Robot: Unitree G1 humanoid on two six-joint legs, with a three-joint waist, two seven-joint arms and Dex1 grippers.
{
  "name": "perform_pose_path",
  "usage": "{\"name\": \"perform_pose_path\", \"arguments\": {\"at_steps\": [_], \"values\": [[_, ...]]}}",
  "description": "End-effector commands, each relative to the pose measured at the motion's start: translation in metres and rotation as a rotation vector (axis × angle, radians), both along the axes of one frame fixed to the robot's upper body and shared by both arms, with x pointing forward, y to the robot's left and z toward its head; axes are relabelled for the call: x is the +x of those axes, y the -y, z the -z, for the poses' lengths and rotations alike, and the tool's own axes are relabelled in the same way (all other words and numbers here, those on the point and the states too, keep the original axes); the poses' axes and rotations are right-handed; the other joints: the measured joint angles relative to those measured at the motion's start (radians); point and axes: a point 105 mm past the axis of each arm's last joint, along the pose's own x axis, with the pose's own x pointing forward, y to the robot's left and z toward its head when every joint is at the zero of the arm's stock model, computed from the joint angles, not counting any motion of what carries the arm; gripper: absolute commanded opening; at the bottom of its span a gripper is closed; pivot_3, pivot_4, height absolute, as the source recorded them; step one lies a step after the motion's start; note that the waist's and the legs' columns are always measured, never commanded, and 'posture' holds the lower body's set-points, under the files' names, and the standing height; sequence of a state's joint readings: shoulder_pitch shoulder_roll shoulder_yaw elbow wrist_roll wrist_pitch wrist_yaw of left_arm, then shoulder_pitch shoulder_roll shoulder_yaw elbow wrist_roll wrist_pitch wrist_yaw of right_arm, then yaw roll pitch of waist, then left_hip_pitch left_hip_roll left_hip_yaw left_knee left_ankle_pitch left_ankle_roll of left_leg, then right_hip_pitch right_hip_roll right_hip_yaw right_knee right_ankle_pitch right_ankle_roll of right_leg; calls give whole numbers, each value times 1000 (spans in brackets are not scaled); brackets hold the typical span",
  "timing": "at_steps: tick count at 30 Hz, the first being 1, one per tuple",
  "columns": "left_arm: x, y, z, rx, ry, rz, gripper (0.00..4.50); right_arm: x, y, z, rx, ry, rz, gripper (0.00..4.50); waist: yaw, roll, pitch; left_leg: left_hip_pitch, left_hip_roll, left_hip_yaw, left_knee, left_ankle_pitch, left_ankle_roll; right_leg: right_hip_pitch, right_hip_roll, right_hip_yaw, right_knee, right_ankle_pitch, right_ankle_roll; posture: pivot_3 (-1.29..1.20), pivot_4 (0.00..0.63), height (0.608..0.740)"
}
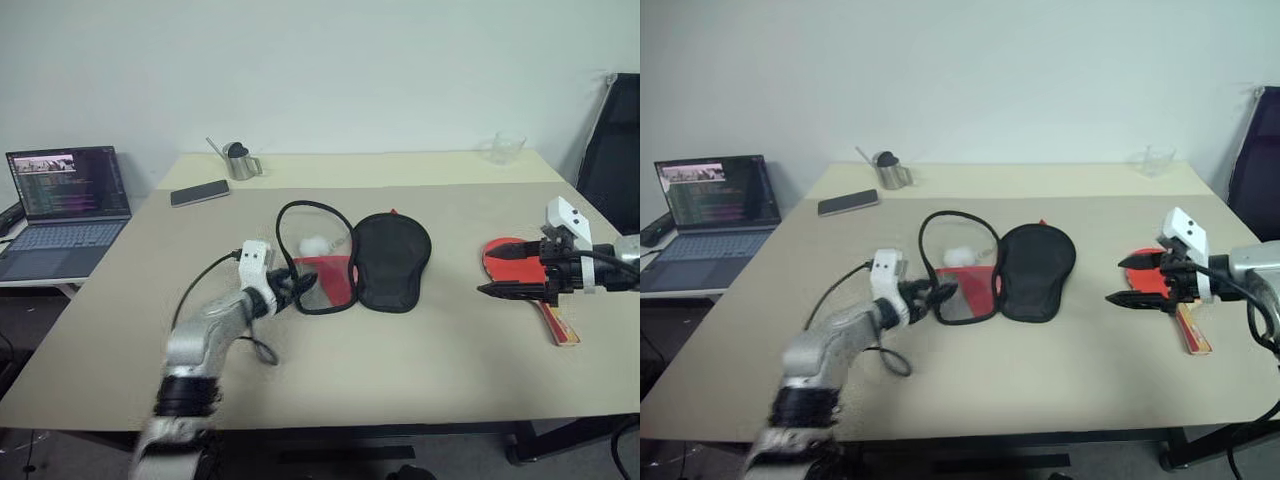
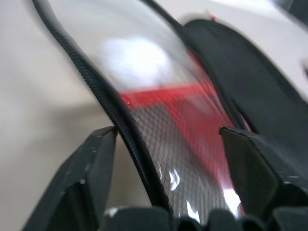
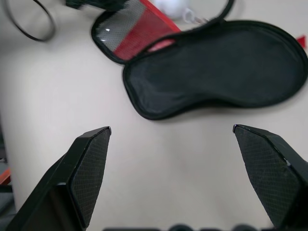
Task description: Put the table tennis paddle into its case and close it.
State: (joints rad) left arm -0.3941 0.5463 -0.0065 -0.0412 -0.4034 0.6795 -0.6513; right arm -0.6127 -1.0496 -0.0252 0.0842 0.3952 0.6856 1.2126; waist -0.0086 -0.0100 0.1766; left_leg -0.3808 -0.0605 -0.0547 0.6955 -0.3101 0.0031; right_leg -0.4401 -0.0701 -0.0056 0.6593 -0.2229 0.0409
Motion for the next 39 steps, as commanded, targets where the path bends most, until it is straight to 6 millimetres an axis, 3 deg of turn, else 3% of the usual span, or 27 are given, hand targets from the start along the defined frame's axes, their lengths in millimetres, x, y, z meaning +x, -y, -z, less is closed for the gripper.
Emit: {"name": "perform_pose_path", "arguments": {"at_steps": [1,6,12,21,28,35,39], "values": [[-48,-1,-13,109,30,322,3597,14,30,-13,-75,60,269,4500,-2,0,0,0,0,0,0,0,0,-1,0,1,0,0,0,0,150,740],[-58,-31,-49,110,49,421,3597,20,63,-2,-48,-25,577,4500,23,0,0,-2,0,-3,1,-1,2,1,-1,-4,-3,1,-3,0,150,740],[-46,0,-108,38,250,537,3597,23,89,21,59,-154,894,4500,30,0,0,-1,-1,-4,2,-1,4,4,-1,-5,-4,1,-3,0,150,740],[-10,43,-126,87,393,505,3597,20,105,45,77,-197,1067,4500,9,0,0,-2,0,-2,1,0,2,3,0,-4,-4,2,-2,0,150,740],[-20,55,-119,59,354,603,3597,20,87,77,80,-257,1014,4500,-2,0,0,0,1,0,1,-1,5,3,1,-3,-2,2,-2,0,150,740],[-22,55,-119,57,354,593,3597,29,79,101,74,-252,1045,4500,-4,-2,-1,2,1,1,1,-2,6,3,2,-3,-1,2,-1,0,150,740],[-24,58,-119,56,353,591,3641,40,78,108,105,-217,1092,3579,-19,-8,-4,6,1,1,2,-2,6,9,2,-3,-2,2,0,0,150,740]]}}
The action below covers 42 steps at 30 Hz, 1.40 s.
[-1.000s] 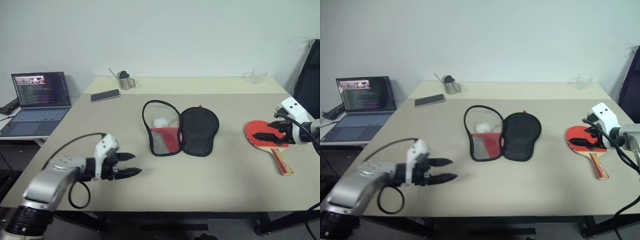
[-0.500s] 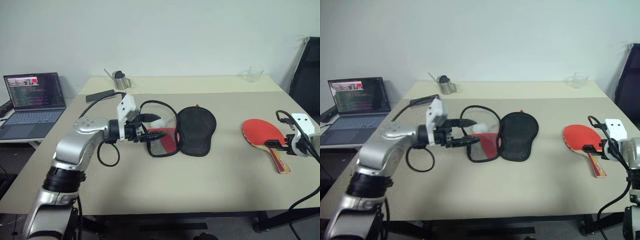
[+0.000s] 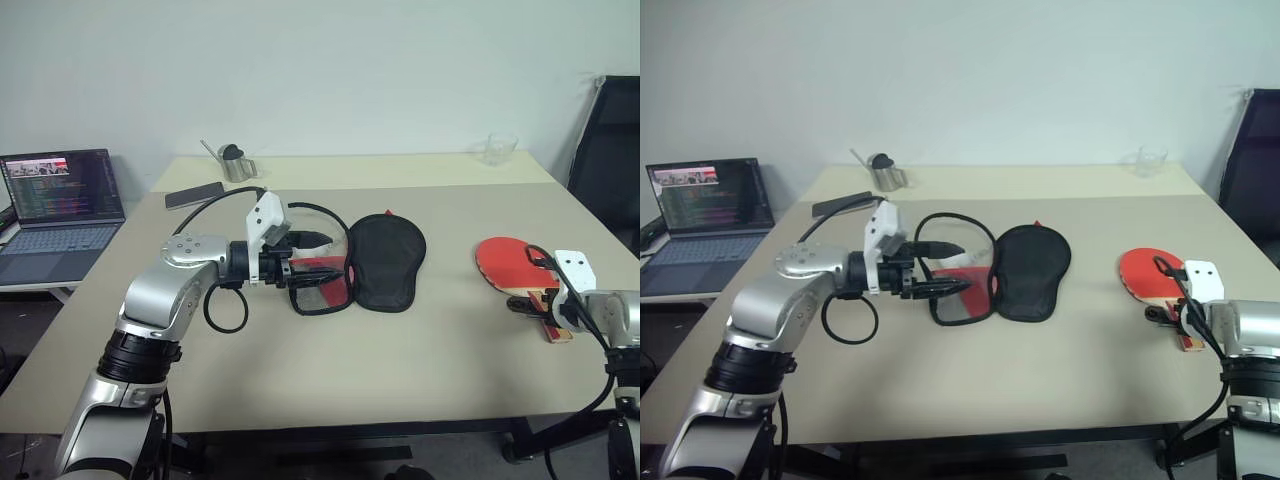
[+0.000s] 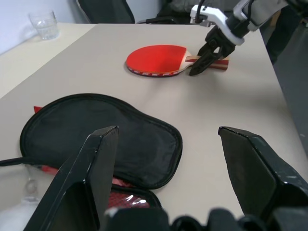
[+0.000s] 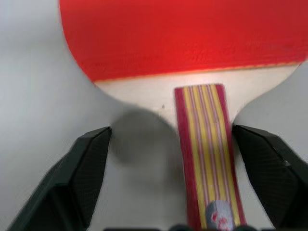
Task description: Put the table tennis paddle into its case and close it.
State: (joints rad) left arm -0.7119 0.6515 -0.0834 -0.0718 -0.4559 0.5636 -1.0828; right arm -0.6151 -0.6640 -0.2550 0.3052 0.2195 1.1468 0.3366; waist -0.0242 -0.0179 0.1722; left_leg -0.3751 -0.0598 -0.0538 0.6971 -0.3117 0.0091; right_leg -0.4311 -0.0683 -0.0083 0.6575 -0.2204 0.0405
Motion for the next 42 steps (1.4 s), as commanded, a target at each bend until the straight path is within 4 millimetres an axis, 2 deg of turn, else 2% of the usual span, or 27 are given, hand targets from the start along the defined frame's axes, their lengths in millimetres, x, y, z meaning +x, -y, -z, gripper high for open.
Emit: {"name": "perform_pose_path", "arguments": {"at_steps": [1,3,7,8,12,16,18,19,22,26,28,31,34,38,42], "values": [[-5,3,-11,-6,49,8,3641,8,2,6,2,27,53,3187,-6,-1,1,3,0,0,0,0,0,4,0,0,-1,0,0,0,150,740],[-5,3,-11,-5,52,0,3641,10,2,8,8,34,72,2552,-9,-1,0,13,1,0,-3,-1,1,15,2,0,-7,0,1,0,150,740],[-4,0,-15,-15,59,-13,3641,14,1,7,6,50,72,1259,-8,-1,0,14,3,-1,-2,-1,1,17,9,1,-10,2,2,0,150,740],[-4,-1,-16,-17,60,-16,3641,15,1,7,7,52,69,1098,-8,-1,0,14,3,-1,-2,-1,1,17,9,1,-10,2,2,0,150,740],[-2,-8,-17,-16,62,-41,3641,18,-4,0,14,74,52,1099,-9,-1,0,14,3,-1,-2,-1,1,17,9,1,-10,2,3,0,150,740],[2,-21,-16,-6,64,-86,3641,22,-8,-19,4,128,34,1099,-9,-1,1,13,3,-1,-2,-1,1,16,8,2,-10,2,3,0,150,740],[5,-29,-16,0,66,-115,3641,26,-15,-41,-20,181,4,1099,-9,0,1,12,3,-1,-2,-1,1,15,8,2,-10,2,3,0,150,740],[6,-36,-17,4,66,-135,3641,30,-26,-59,-9,227,-20,1099,-10,2,2,12,3,-1,-3,-1,1,14,8,2,-10,2,3,0,150,740],[8,-51,-16,23,64,-173,3641,36,-49,-92,10,317,-57,1099,-16,5,4,10,3,1,-4,-1,1,8,7,6,-8,2,2,0,150,740],[8,-75,-11,64,54,-230,3641,44,-80,-123,43,407,-89,1099,-15,6,4,10,4,1,-10,-1,1,6,8,9,-9,2,1,0,150,740],[7,-90,-9,80,47,-272,3641,47,-105,-133,87,436,-124,1099,-12,6,4,10,4,1,-16,0,0,5,8,9,-12,2,1,0,150,740],[6,-111,-7,95,38,-336,3641,50,-149,-138,148,458,-186,1099,-10,6,4,6,4,1,-18,1,-3,-1,7,10,-13,2,0,0,150,740],[3,-117,-3,100,28,-358,3641,54,-184,-136,207,468,-196,1099,-11,6,4,-10,3,2,-17,4,-7,-17,6,11,-10,2,-1,0,150,740],[-4,-112,3,88,12,-345,3641,58,-211,-129,248,475,-135,1099,-8,6,4,-20,2,1,-16,5,-8,-26,4,9,-9,2,-1,0,150,740],[-7,-113,5,73,2,-360,3641,51,-237,-118,284,447,-141,1099,-11,6,3,-20,0,0,-16,5,-8,-26,2,6,-10,2,-1,0,150,740]]}}
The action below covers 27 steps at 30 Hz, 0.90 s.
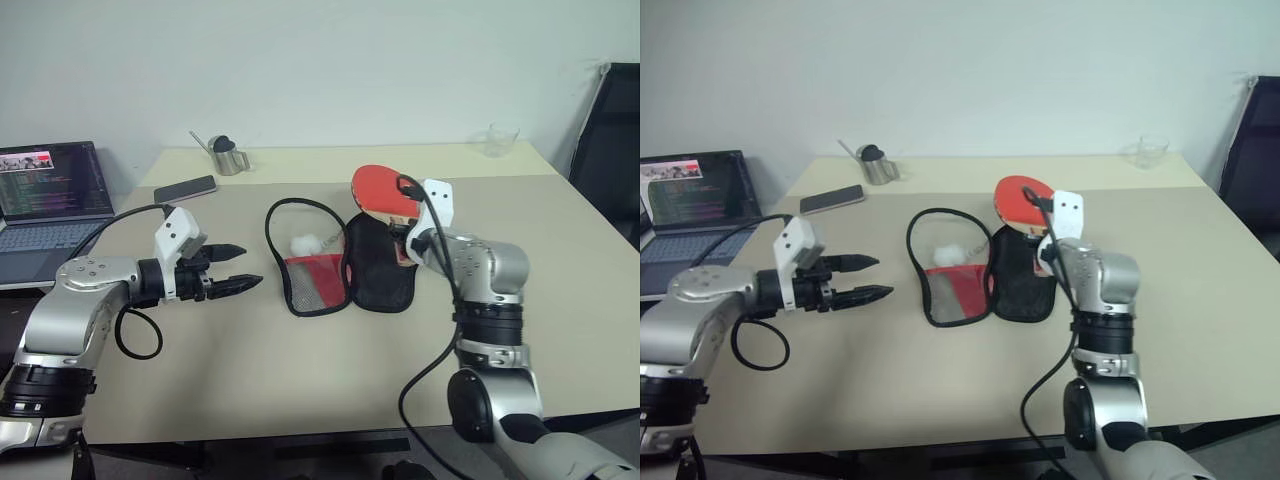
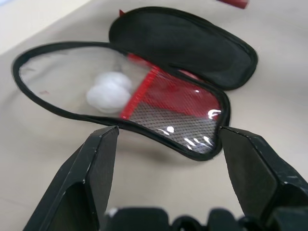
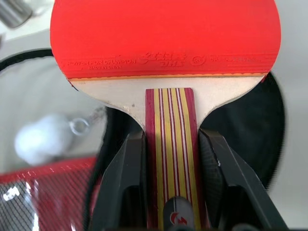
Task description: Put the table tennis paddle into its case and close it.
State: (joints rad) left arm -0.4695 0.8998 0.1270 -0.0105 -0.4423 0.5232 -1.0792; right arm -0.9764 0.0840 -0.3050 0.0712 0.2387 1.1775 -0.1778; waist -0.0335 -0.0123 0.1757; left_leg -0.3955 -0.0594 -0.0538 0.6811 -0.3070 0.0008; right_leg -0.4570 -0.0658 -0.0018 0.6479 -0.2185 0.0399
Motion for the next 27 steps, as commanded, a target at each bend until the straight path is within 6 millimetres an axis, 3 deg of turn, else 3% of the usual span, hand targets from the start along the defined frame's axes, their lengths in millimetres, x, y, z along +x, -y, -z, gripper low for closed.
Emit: {"name": "perform_pose_path", "arguments": {"at_steps": [1,5,10,19,27], "values": [[-5,-1,-16,-13,60,-4,3641,-4,-3,-23,19,96,46,1099,-3,0,0,0,0,0,0,0,0,0,0,0,0,0,0,0,150,740],[-7,1,-12,-15,53,-4,3641,-5,-4,-11,41,56,79,1099,-3,0,0,1,0,0,0,0,-1,0,0,-1,1,0,0,0,150,740],[-5,3,-12,-16,51,-6,3641,-10,-23,4,43,12,36,1099,-17,0,0,1,0,0,0,1,-1,0,0,-4,3,0,0,0,150,740],[-7,3,-11,-8,45,-5,3641,-20,-49,9,72,-21,-81,1099,-30,0,0,3,0,0,0,1,-1,0,0,-4,10,0,0,0,150,740],[-9,6,-11,-12,42,2,3641,-24,-64,28,91,-78,-120,1099,-30,0,0,3,0,0,0,2,-1,0,0,-4,12,0,0,0,150,740]]}}
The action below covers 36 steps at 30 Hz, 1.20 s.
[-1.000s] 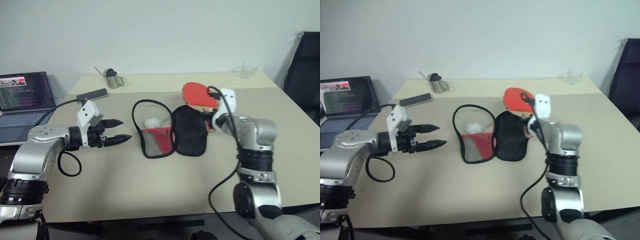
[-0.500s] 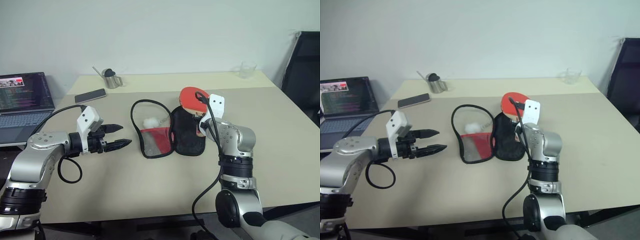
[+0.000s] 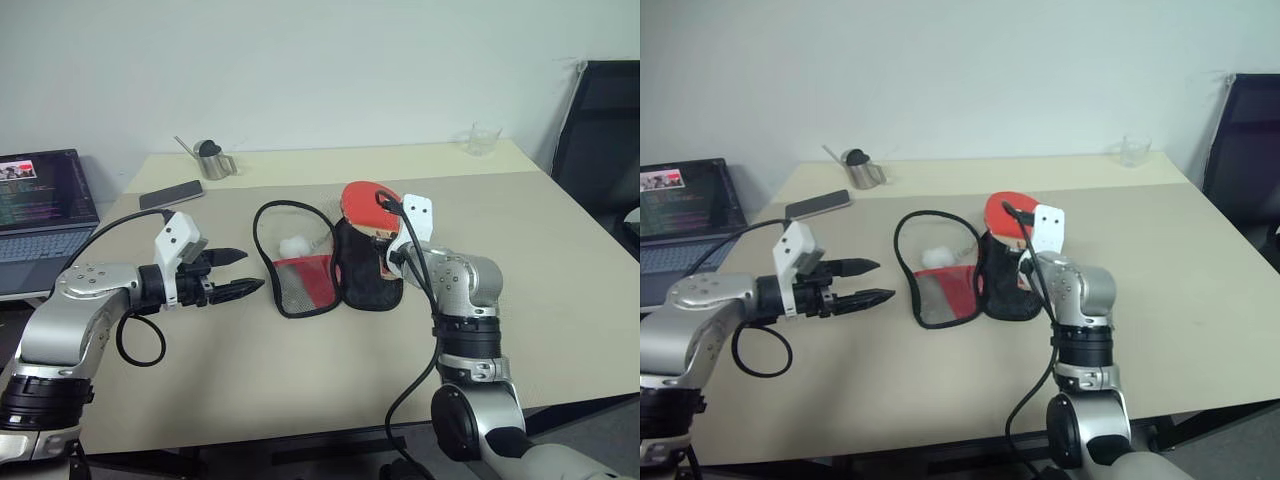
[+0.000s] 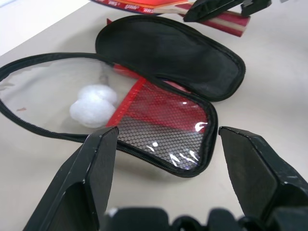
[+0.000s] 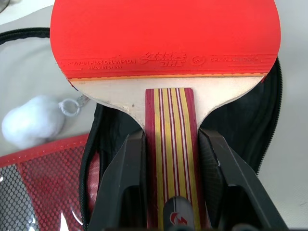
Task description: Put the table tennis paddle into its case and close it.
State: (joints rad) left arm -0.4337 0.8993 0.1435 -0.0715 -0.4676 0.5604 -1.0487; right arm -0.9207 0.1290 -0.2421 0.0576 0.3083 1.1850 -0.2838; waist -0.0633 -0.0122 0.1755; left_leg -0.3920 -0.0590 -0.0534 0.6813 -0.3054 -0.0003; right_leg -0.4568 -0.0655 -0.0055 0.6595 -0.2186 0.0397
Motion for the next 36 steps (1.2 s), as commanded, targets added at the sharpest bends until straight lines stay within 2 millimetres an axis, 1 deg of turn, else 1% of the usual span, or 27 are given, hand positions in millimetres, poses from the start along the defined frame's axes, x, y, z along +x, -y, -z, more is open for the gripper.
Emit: {"name": "perform_pose_path", "arguments": {"at_steps": [1,4,10,14,17,21,29,36], "values": [[-3,2,-12,-1,47,9,3641,-14,-46,10,109,-23,-106,1099,0,0,0,0,0,0,0,0,0,0,0,0,0,0,0,0,150,740],[-4,3,-12,-2,45,11,3641,-13,-50,17,107,-39,-110,1099,0,0,0,1,0,0,0,0,0,0,0,0,0,0,0,0,150,740],[-5,3,-12,4,41,10,3641,-11,-61,37,101,-89,-127,1099,0,0,0,2,0,0,0,1,-1,0,0,1,0,0,0,0,150,740],[-7,3,-13,5,39,8,3641,-8,-61,42,92,-95,-115,1099,0,0,0,2,0,0,0,1,-1,0,0,1,1,0,0,0,150,740],[-8,3,-13,7,37,3,3641,-7,-56,47,74,-107,-90,1099,0,0,0,2,0,1,0,1,-1,0,0,2,1,0,0,0,150,740],[-9,2,-13,9,35,-2,3641,-6,-54,47,66,-102,-76,1099,0,0,0,2,0,0,0,1,-1,0,0,5,1,0,0,0,150,740],[-9,0,-13,11,36,-9,3641,-7,-43,37,22,-48,-35,1099,0,0,0,2,0,0,0,1,-1,0,0,6,1,0,0,0,150,740],[-8,3,-13,8,39,-3,3641,-11,-41,48,1,-66,-20,1099,0,-1,0,3,0,1,0,1,-1,0,0,7,2,0,0,0,150,740]]}}
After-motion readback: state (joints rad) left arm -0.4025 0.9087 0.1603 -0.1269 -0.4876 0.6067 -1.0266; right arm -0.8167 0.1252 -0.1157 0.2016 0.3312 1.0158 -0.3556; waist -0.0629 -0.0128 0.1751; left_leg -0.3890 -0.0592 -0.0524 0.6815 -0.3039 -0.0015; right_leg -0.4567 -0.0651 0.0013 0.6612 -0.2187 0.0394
